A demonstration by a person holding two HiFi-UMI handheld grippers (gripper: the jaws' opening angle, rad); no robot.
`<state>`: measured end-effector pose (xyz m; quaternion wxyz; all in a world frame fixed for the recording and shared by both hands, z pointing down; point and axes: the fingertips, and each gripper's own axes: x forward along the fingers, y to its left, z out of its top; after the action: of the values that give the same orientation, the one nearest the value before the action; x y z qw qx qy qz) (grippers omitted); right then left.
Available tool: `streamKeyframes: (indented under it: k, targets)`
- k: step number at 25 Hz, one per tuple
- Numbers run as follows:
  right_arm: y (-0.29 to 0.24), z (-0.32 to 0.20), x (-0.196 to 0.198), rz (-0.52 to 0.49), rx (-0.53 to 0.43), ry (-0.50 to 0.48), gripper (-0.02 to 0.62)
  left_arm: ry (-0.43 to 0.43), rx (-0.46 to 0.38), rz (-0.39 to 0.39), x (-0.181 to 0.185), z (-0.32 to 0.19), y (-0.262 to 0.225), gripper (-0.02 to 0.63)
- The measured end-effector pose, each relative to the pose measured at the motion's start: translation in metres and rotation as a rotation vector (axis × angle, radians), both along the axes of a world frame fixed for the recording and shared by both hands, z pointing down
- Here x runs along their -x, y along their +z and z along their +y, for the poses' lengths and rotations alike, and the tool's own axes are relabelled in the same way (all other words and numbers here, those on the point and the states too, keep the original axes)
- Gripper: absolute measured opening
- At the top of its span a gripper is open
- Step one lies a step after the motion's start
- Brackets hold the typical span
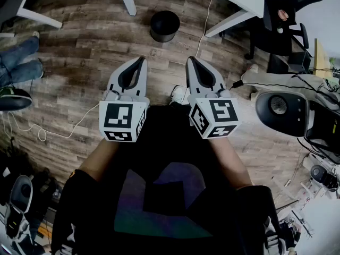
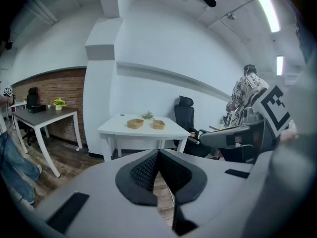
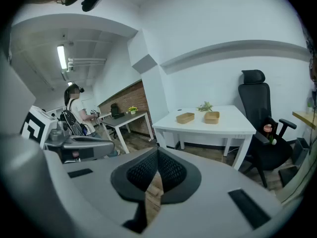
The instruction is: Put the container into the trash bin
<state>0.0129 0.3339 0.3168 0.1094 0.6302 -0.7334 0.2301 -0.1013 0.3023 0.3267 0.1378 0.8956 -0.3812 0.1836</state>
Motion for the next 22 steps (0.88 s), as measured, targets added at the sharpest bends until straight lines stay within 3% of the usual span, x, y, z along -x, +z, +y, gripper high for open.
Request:
streamKeyframes:
  k: [16, 22]
  targets:
    - [0.011, 0.0, -0.013, 0.008, 0.021, 0.001, 0.012, 0.001, 0.023, -0.008, -0.01, 0.001, 0.013, 0.009]
    - [0.012, 0.0, -0.03, -0.049, 0.019, 0.024, 0.014, -0.028, 0.045, -0.02, -0.011, 0.001, 0.02, 0.009]
